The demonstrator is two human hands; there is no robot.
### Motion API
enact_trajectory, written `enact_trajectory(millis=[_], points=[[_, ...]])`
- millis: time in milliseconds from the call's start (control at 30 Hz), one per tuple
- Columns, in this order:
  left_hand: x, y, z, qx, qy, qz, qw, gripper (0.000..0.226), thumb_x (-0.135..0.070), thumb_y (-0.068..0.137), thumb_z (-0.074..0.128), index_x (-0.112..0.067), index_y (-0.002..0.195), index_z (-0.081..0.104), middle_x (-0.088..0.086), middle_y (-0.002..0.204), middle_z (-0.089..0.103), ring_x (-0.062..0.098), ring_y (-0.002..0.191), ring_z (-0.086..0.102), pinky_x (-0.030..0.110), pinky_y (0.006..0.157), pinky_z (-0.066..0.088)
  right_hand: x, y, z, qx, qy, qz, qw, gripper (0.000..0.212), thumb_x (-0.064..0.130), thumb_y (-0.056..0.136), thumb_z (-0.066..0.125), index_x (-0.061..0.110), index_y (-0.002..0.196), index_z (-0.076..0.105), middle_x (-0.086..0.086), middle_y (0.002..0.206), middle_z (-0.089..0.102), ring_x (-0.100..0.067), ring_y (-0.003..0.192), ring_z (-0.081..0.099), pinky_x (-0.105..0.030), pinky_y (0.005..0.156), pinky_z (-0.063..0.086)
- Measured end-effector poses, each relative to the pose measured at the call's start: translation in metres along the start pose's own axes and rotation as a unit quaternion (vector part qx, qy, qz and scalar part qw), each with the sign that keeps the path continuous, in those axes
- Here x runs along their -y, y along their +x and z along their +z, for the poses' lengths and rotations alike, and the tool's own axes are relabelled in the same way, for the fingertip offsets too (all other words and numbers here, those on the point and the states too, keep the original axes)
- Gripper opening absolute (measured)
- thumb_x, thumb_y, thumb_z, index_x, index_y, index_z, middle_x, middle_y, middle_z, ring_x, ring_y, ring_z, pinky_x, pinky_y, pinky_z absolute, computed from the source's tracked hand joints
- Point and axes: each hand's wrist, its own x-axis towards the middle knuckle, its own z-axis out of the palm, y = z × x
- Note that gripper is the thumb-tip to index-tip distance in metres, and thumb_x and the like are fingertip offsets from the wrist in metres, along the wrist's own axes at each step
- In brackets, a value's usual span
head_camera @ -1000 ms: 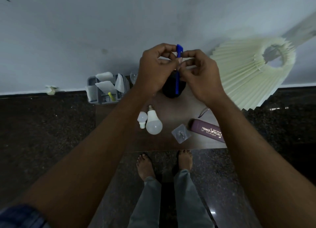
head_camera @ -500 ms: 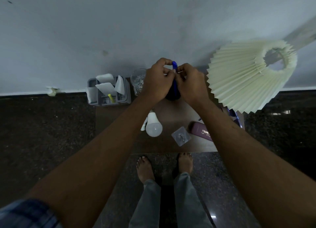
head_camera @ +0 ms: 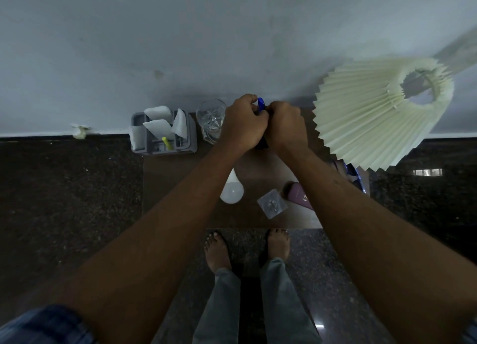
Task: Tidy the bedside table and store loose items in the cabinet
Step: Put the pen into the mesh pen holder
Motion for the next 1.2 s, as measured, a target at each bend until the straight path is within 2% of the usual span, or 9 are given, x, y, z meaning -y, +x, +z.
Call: enact_trajectory(millis=[133,267,400,500,600,800,867,967,1200], points=[[-0.005,-0.007,-0.002,-0.026,-0.034,-0.017,0.999,0.046,-0.012,0.093,0.059,-0.007,0.139,0.057,-0.001,0.103,0.068,0.015,0.1,0.067,0.026,0.092,0.052,-0.003,-0.006,-0.005,-0.018,0.06,0.002,0.998,0.023,0.022,0.098,0.055,0.004,0.099,0.071,-0.012,0.092,0.073,-0.026,0.079,0.07,-0.044,0.077,0.06],[-0.008,-0.032,-0.006,-0.095,-0.087,0.006,0.992,0.031,-0.009,0.093,0.059,-0.011,0.123,0.068,-0.01,0.093,0.068,0.001,0.086,0.067,0.01,0.075,0.053,-0.003,-0.024,-0.017,-0.052,0.192,-0.023,0.98,0.019,0.025,0.094,0.063,0.009,0.099,0.072,0.001,0.088,0.074,-0.01,0.077,0.07,-0.033,0.077,0.06],[-0.008,-0.069,-0.005,-0.091,-0.195,-0.006,0.977,0.015,-0.011,0.095,0.062,-0.015,0.108,0.07,-0.003,0.097,0.072,0.01,0.089,0.073,0.034,0.079,0.063,-0.004,-0.053,-0.025,-0.039,0.313,-0.022,0.949,0.011,0.023,0.095,0.063,0.018,0.097,0.073,0.012,0.082,0.072,-0.001,0.073,0.069,-0.03,0.074,0.061],[-0.002,-0.098,-0.002,-0.08,-0.25,-0.038,0.964,0.017,-0.009,0.097,0.061,-0.01,0.111,0.07,0.008,0.104,0.074,0.023,0.099,0.073,0.046,0.088,0.061,-0.008,-0.078,-0.026,-0.023,0.346,-0.005,0.938,0.012,0.023,0.096,0.064,0.018,0.099,0.074,0.011,0.083,0.073,-0.002,0.075,0.069,-0.036,0.075,0.062],[0.011,-0.127,0.007,-0.073,-0.293,-0.053,0.952,0.018,-0.009,0.099,0.06,-0.007,0.115,0.068,0.009,0.103,0.076,0.02,0.094,0.075,0.035,0.08,0.063,-0.016,-0.105,-0.022,0.003,0.364,0.005,0.931,0.012,0.023,0.096,0.064,0.017,0.098,0.073,0.007,0.083,0.074,-0.007,0.077,0.071,-0.039,0.074,0.062],[0.064,-0.188,0.037,-0.071,-0.36,-0.114,0.923,0.014,-0.007,0.098,0.058,-0.011,0.101,0.072,0.009,0.081,0.076,0.016,0.073,0.072,0.025,0.064,0.057,-0.038,-0.171,0.008,0.021,0.429,0.096,0.898,0.016,0.019,0.097,0.065,0.005,0.097,0.072,-0.014,0.086,0.075,-0.037,0.082,0.073,-0.052,0.075,0.061],[0.085,-0.207,0.044,-0.048,-0.393,-0.154,0.905,0.017,-0.007,0.097,0.057,-0.015,0.096,0.071,0.004,0.076,0.075,0.015,0.068,0.071,0.024,0.059,0.056,-0.045,-0.192,0.022,0.021,0.454,0.143,0.879,0.017,0.015,0.097,0.064,-0.001,0.098,0.071,-0.02,0.086,0.074,-0.044,0.078,0.07,-0.047,0.069,0.061],[0.118,-0.235,0.051,-0.038,-0.381,-0.218,0.898,0.021,-0.005,0.097,0.056,-0.019,0.088,0.069,0.001,0.07,0.071,0.015,0.061,0.066,0.019,0.052,0.051,-0.053,-0.229,0.039,0.022,0.471,0.202,0.859,0.021,0.009,0.097,0.063,-0.011,0.101,0.066,-0.019,0.079,0.069,-0.03,0.059,0.06,-0.026,0.048,0.048],[0.182,-0.266,0.062,-0.028,-0.316,-0.292,0.902,0.019,-0.01,0.099,0.057,-0.021,0.087,0.067,0.003,0.079,0.068,0.014,0.06,0.063,0.02,0.048,0.048,-0.082,-0.285,0.062,0.069,0.442,0.284,0.848,0.017,0.01,0.099,0.061,-0.006,0.102,0.064,-0.02,0.084,0.066,-0.023,0.053,0.054,-0.023,0.04,0.037]])
